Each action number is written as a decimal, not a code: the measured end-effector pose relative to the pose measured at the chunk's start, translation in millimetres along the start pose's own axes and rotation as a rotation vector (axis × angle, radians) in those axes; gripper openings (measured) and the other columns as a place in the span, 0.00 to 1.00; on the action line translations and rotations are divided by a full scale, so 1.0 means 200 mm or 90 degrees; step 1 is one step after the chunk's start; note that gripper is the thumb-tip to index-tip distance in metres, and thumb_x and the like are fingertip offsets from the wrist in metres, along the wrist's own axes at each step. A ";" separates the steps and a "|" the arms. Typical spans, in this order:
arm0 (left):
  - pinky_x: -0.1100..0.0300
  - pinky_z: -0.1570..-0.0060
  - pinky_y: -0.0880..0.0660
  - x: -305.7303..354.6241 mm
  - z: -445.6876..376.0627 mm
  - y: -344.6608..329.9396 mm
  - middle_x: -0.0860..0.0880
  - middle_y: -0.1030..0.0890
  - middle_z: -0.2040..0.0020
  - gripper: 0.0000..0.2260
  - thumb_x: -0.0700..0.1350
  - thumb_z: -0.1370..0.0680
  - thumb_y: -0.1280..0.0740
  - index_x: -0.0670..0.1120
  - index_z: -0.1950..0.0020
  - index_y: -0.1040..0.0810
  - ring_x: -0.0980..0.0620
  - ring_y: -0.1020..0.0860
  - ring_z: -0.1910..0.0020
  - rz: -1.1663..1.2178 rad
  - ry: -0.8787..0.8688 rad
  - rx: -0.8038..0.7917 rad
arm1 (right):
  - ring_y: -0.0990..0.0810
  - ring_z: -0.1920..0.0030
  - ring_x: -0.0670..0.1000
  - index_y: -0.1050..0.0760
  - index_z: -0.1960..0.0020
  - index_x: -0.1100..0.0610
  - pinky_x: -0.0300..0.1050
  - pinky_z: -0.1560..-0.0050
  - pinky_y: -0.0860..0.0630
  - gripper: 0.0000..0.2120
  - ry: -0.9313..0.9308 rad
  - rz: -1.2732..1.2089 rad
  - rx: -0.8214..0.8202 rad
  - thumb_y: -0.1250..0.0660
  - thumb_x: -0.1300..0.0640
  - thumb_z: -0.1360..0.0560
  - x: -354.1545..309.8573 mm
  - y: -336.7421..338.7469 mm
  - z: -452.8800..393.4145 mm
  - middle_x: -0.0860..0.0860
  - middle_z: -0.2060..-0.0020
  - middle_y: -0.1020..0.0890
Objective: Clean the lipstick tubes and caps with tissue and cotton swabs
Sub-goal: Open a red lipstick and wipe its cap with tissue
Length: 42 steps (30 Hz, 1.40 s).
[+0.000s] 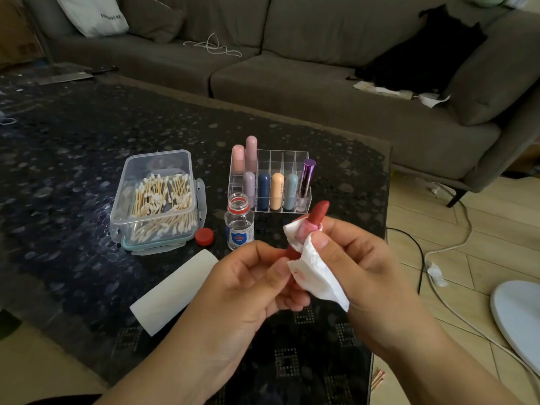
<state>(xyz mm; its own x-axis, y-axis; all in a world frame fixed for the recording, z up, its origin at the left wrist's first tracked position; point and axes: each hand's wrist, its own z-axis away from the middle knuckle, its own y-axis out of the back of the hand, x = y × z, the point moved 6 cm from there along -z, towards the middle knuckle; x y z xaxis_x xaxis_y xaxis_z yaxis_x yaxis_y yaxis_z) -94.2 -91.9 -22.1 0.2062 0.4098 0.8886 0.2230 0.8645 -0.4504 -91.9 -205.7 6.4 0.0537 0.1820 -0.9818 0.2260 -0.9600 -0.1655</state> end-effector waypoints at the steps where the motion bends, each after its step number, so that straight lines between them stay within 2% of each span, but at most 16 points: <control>1: 0.59 0.64 0.22 0.00 0.00 0.00 0.40 0.17 0.61 0.02 0.45 0.36 0.28 0.48 0.65 0.17 0.46 0.19 0.64 -0.017 -0.012 0.008 | 0.20 0.68 0.47 0.18 0.51 0.54 0.39 0.66 0.23 0.11 0.001 -0.002 0.000 0.38 0.55 0.27 0.00 0.00 0.00 0.51 0.65 0.16; 3: 0.57 0.61 0.20 0.02 0.00 0.01 0.41 0.17 0.62 0.04 0.42 0.35 0.24 0.49 0.65 0.17 0.47 0.19 0.63 -0.055 -0.042 0.035 | 0.19 0.67 0.48 0.18 0.51 0.54 0.40 0.64 0.23 0.10 0.003 0.004 0.002 0.38 0.55 0.26 0.01 0.00 0.00 0.51 0.65 0.16; 6: 0.59 0.60 0.20 0.02 0.00 0.01 0.43 0.16 0.62 0.06 0.41 0.39 0.25 0.49 0.64 0.17 0.49 0.18 0.63 -0.073 -0.070 0.068 | 0.18 0.64 0.48 0.18 0.51 0.51 0.41 0.62 0.22 0.11 0.009 0.025 0.012 0.38 0.55 0.26 0.01 0.01 0.00 0.52 0.62 0.16; 8: 0.57 0.58 0.20 0.00 0.00 0.00 0.42 0.16 0.59 0.05 0.42 0.34 0.23 0.48 0.62 0.17 0.47 0.18 0.61 -0.077 -0.062 0.053 | 0.18 0.64 0.47 0.18 0.52 0.52 0.40 0.63 0.23 0.11 0.009 0.015 0.012 0.38 0.55 0.26 0.00 0.01 0.00 0.51 0.63 0.16; 9: 0.56 0.59 0.20 0.00 0.00 -0.01 0.40 0.16 0.58 0.02 0.45 0.31 0.26 0.48 0.61 0.17 0.45 0.17 0.60 -0.056 -0.042 0.041 | 0.19 0.65 0.46 0.18 0.52 0.53 0.38 0.64 0.23 0.11 0.008 0.006 0.014 0.38 0.55 0.26 0.00 0.01 0.00 0.51 0.64 0.16; 12: 0.58 0.66 0.21 -0.04 0.00 -0.03 0.36 0.18 0.61 0.13 0.50 0.26 0.34 0.42 0.59 0.16 0.45 0.18 0.65 0.047 0.035 0.001 | 0.20 0.66 0.44 0.18 0.52 0.55 0.35 0.67 0.25 0.11 0.007 -0.007 0.026 0.38 0.55 0.27 -0.02 0.02 0.00 0.49 0.65 0.17; 15: 0.61 0.70 0.23 -0.02 0.00 -0.03 0.38 0.19 0.66 0.09 0.46 0.28 0.30 0.43 0.65 0.17 0.48 0.20 0.70 0.073 0.034 0.018 | 0.21 0.68 0.44 0.18 0.51 0.55 0.35 0.68 0.26 0.11 0.007 -0.013 0.010 0.38 0.55 0.26 -0.02 0.01 0.00 0.49 0.66 0.17; 18: 0.59 0.65 0.20 0.01 0.00 -0.01 0.41 0.17 0.63 0.02 0.41 0.37 0.29 0.47 0.68 0.17 0.48 0.18 0.65 0.046 -0.009 0.040 | 0.17 0.62 0.45 0.17 0.51 0.52 0.35 0.63 0.23 0.11 0.006 -0.021 0.015 0.38 0.55 0.27 0.00 0.01 0.00 0.49 0.62 0.15; 21: 0.59 0.61 0.20 0.02 0.00 0.01 0.43 0.16 0.63 0.05 0.40 0.41 0.28 0.48 0.67 0.17 0.49 0.17 0.62 0.006 -0.055 0.086 | 0.16 0.57 0.46 0.17 0.51 0.50 0.37 0.60 0.22 0.12 0.008 -0.021 0.025 0.38 0.55 0.28 0.00 0.01 0.00 0.49 0.58 0.14; 24: 0.60 0.60 0.21 0.02 0.00 0.01 0.43 0.16 0.61 0.08 0.44 0.36 0.20 0.48 0.65 0.18 0.48 0.17 0.61 -0.030 -0.079 0.094 | 0.16 0.61 0.46 0.17 0.50 0.54 0.36 0.63 0.23 0.12 0.005 -0.034 0.034 0.38 0.56 0.28 0.00 0.01 0.00 0.50 0.61 0.15; 27: 0.60 0.64 0.22 -0.02 0.00 0.00 0.39 0.17 0.62 0.13 0.52 0.29 0.29 0.42 0.59 0.20 0.46 0.18 0.64 0.001 -0.022 0.073 | 0.20 0.68 0.45 0.17 0.51 0.58 0.34 0.68 0.26 0.12 0.004 -0.062 0.049 0.37 0.57 0.27 0.00 0.03 0.00 0.50 0.66 0.17; 29: 0.60 0.67 0.22 -0.03 0.00 -0.01 0.39 0.18 0.64 0.15 0.50 0.30 0.33 0.38 0.57 0.22 0.47 0.19 0.68 0.032 0.014 0.057 | 0.22 0.69 0.46 0.18 0.49 0.59 0.36 0.69 0.26 0.13 0.004 -0.049 0.046 0.37 0.56 0.27 0.00 0.03 0.00 0.50 0.67 0.18; 33: 0.60 0.66 0.21 0.01 0.00 -0.01 0.41 0.17 0.64 0.03 0.45 0.35 0.25 0.47 0.66 0.18 0.47 0.19 0.66 0.004 -0.030 0.067 | 0.18 0.65 0.48 0.18 0.49 0.56 0.37 0.65 0.24 0.13 0.006 -0.047 0.033 0.38 0.55 0.27 0.01 0.03 0.00 0.52 0.63 0.16; 37: 0.57 0.58 0.19 0.04 0.00 0.02 0.42 0.16 0.62 0.07 0.43 0.43 0.27 0.47 0.66 0.17 0.48 0.17 0.62 -0.001 -0.078 0.121 | 0.16 0.58 0.48 0.18 0.48 0.55 0.38 0.59 0.22 0.13 0.007 -0.052 0.035 0.38 0.55 0.27 0.02 0.02 0.00 0.52 0.57 0.15; 39: 0.57 0.58 0.19 0.04 0.00 0.02 0.42 0.16 0.62 0.06 0.42 0.42 0.28 0.48 0.66 0.17 0.48 0.17 0.62 0.003 -0.075 0.126 | 0.17 0.58 0.49 0.18 0.47 0.56 0.39 0.59 0.22 0.14 0.000 -0.057 0.034 0.39 0.55 0.27 0.02 0.02 0.00 0.52 0.58 0.15; 42: 0.59 0.64 0.20 0.02 0.00 -0.02 0.40 0.17 0.62 0.08 0.48 0.36 0.32 0.46 0.64 0.16 0.48 0.18 0.65 0.021 -0.002 0.048 | 0.19 0.63 0.47 0.20 0.46 0.61 0.37 0.63 0.24 0.14 -0.006 -0.074 0.033 0.39 0.56 0.26 0.02 0.02 0.00 0.51 0.63 0.17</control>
<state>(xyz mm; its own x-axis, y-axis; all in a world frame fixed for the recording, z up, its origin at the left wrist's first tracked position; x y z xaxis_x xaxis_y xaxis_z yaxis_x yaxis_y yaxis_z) -93.8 -93.5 -18.1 0.2096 0.4385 0.8740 0.1445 0.8701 -0.4712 -90.5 -209.9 2.5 0.0205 0.2911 -0.9565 0.1795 -0.9422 -0.2829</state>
